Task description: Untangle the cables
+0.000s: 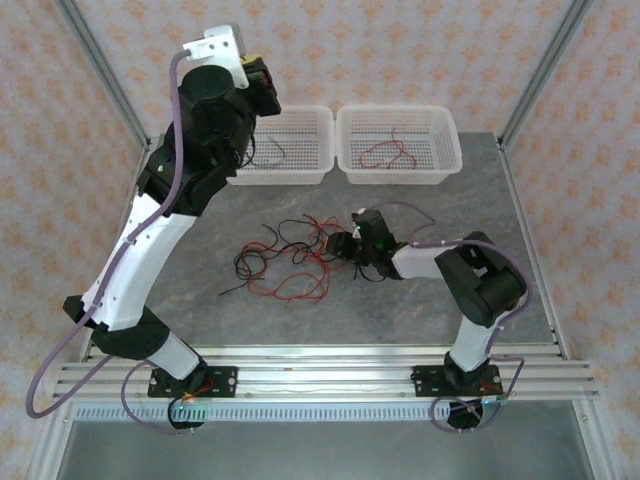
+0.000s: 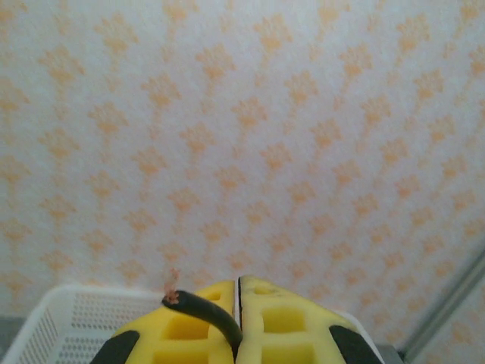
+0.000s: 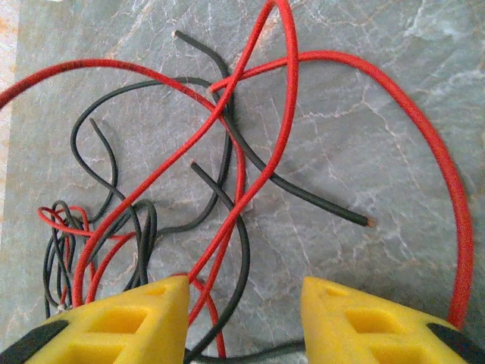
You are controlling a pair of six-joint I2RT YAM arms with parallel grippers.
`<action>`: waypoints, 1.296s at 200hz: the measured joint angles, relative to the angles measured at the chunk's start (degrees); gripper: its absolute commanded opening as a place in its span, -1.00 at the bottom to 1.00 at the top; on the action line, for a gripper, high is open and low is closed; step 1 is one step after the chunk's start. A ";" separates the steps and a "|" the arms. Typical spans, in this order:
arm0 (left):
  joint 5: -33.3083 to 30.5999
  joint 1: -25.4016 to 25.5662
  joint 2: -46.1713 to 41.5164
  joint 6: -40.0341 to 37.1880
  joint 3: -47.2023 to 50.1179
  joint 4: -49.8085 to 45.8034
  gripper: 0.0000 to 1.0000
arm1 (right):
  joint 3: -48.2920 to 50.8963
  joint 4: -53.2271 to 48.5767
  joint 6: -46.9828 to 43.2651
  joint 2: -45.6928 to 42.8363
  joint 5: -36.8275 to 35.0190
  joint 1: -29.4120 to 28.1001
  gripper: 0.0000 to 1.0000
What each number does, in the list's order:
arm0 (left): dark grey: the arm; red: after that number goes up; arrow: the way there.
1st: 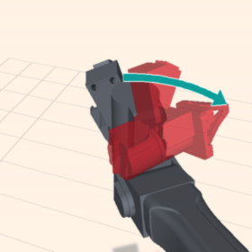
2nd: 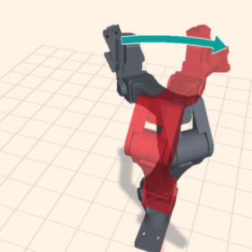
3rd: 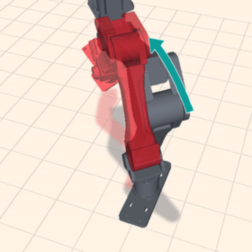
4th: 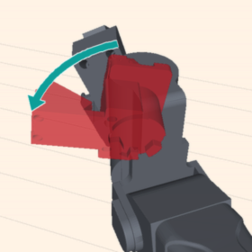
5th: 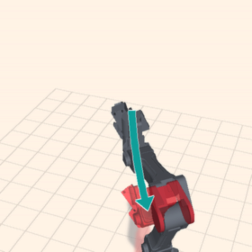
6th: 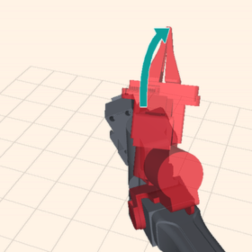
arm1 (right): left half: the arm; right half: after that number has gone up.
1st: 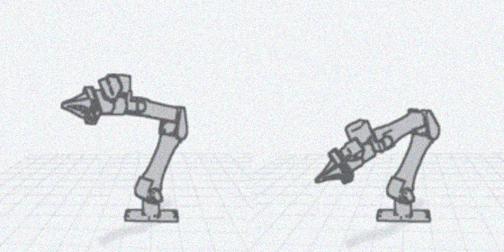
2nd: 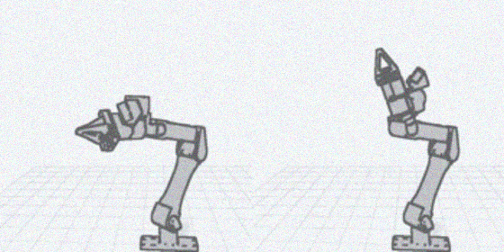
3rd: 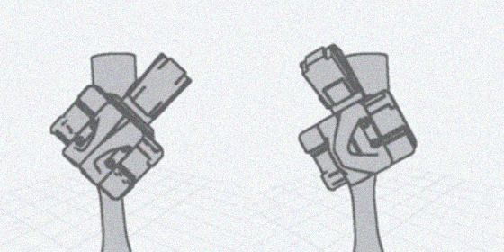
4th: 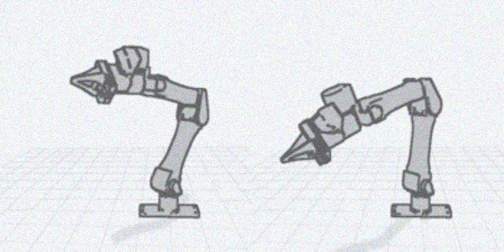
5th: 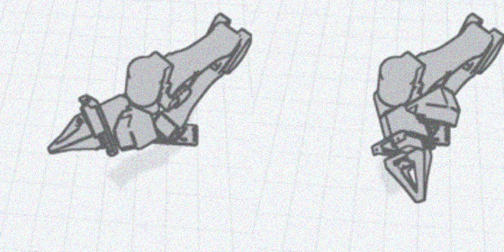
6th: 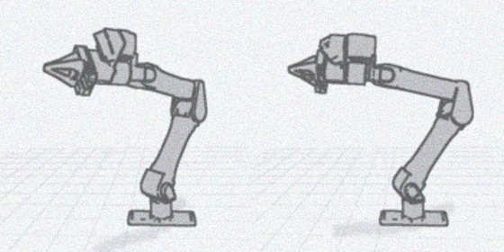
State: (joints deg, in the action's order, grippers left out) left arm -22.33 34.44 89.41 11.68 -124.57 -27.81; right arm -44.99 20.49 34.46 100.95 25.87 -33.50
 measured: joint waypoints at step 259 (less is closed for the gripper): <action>-1.14 -14.69 32.68 -4.11 10.40 39.21 -1.00 | 7.30 -11.52 -4.59 -20.68 -4.07 -3.43 -0.08</action>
State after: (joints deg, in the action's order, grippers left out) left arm -23.46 19.75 122.08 7.57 -114.17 11.40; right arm -37.69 8.97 29.87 80.27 21.80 -36.93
